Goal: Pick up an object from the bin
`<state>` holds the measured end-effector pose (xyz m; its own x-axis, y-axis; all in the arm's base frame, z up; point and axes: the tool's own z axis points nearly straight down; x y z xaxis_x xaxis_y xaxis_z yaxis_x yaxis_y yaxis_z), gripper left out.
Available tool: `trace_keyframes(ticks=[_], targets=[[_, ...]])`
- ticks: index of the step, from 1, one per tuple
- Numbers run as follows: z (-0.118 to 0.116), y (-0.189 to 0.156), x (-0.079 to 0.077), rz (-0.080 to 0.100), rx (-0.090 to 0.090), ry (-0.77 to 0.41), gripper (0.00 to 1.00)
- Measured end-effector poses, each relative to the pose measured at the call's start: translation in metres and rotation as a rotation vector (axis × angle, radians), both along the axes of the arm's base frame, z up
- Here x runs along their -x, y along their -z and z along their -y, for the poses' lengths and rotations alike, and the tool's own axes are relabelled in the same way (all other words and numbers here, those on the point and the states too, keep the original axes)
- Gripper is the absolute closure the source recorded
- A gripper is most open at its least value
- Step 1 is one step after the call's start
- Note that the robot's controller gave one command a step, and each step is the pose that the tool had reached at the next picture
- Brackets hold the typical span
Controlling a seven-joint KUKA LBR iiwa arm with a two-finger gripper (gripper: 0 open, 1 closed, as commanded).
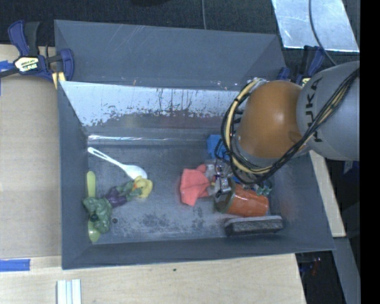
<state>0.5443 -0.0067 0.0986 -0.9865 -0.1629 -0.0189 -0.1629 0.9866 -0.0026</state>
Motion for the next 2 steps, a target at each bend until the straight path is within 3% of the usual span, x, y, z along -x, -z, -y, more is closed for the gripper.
trace_keyframes(ticks=[1, 2], targets=[[0.0, 0.0, 0.0, -0.001, 0.0, 0.001, 1.0], [0.0, 0.012, 0.0, 0.0, -0.002, 0.129, 1.0]])
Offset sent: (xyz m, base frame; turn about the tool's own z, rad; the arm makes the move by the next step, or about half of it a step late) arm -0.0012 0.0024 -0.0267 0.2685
